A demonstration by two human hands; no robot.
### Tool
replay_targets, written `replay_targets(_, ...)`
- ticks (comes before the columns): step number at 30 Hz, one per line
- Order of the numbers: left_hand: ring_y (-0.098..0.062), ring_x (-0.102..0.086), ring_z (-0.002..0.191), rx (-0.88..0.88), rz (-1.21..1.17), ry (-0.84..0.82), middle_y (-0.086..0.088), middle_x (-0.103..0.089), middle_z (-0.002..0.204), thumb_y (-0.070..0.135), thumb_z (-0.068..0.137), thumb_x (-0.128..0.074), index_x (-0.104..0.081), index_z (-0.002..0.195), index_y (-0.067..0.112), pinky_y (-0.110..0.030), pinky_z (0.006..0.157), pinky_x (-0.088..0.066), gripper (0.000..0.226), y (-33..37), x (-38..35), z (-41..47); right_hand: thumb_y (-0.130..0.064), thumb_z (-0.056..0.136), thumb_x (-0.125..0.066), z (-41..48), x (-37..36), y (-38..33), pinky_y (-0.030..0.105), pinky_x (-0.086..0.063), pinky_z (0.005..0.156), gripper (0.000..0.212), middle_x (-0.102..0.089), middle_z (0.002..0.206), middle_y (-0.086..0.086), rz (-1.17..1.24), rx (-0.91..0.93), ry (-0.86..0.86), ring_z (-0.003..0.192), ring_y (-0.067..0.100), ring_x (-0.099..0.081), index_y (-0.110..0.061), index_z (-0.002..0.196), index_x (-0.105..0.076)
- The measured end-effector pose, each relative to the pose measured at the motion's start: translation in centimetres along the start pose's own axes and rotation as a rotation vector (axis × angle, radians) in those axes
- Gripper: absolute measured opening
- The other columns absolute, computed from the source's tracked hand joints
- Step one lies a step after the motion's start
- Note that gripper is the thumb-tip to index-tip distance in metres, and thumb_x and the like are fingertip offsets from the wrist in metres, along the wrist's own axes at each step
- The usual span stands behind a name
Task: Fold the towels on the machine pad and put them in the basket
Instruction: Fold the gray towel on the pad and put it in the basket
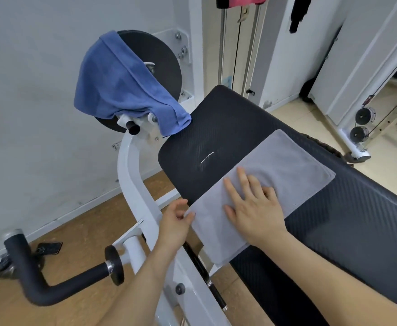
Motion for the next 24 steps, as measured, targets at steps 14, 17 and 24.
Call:
replay_targets(14, -0.016, -0.061, 0.075, 0.093, -0.258, -0.307, -0.008, -0.067, 0.094, 0.016, 0.094, -0.061, -0.055, 0.096, 0.016, -0.027, 0.061, -0.050, 0.007, 1.4, 0.4, -0.5, -0.069, 0.086, -0.032, -6.3, -3.3, -6.5, 0.054, -0.019, 0.112, 0.086, -0.032, 0.155, 0.012, 0.001, 0.129, -0.124, 0.144, 0.026, -0.028, -0.006, 0.145, -0.039)
replay_targets(17, -0.014, -0.051, 0.063, 0.065, -0.380, -0.256, -0.007, -0.061, 0.079, 0.010, 0.094, -0.059, -0.056, 0.102, 0.017, -0.022, 0.052, -0.045, 0.011, 3.3, 1.0, -1.2, -0.076, 0.077, -0.042, -6.0, -1.0, -7.6, 0.054, -0.032, 0.101, 0.098, -0.041, 0.148, 0.015, 0.119, 0.024, -0.039, 0.136, 0.030, -0.041, -0.004, 0.143, -0.041)
replay_targets(24, -0.015, -0.064, 0.070, 0.092, -0.524, -0.186, 0.001, -0.068, 0.079, 0.011, 0.097, -0.054, -0.063, 0.107, 0.014, -0.022, 0.063, -0.053, 0.014, 5.7, 2.0, -2.3, -0.004, 0.055, -0.072, -5.3, 2.9, -8.6, 0.031, -0.037, 0.048, 0.068, -0.054, 0.090, 0.006, 0.350, -0.114, 0.195, 0.062, 0.024, -0.054, -0.010, 0.121, -0.054)
Point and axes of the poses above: each hand's wrist, its own z-axis towards the middle knuckle, its own x-axis out of the back of the hand, y = z × x, the point moved 10 cm from there along z, towards the middle knuckle
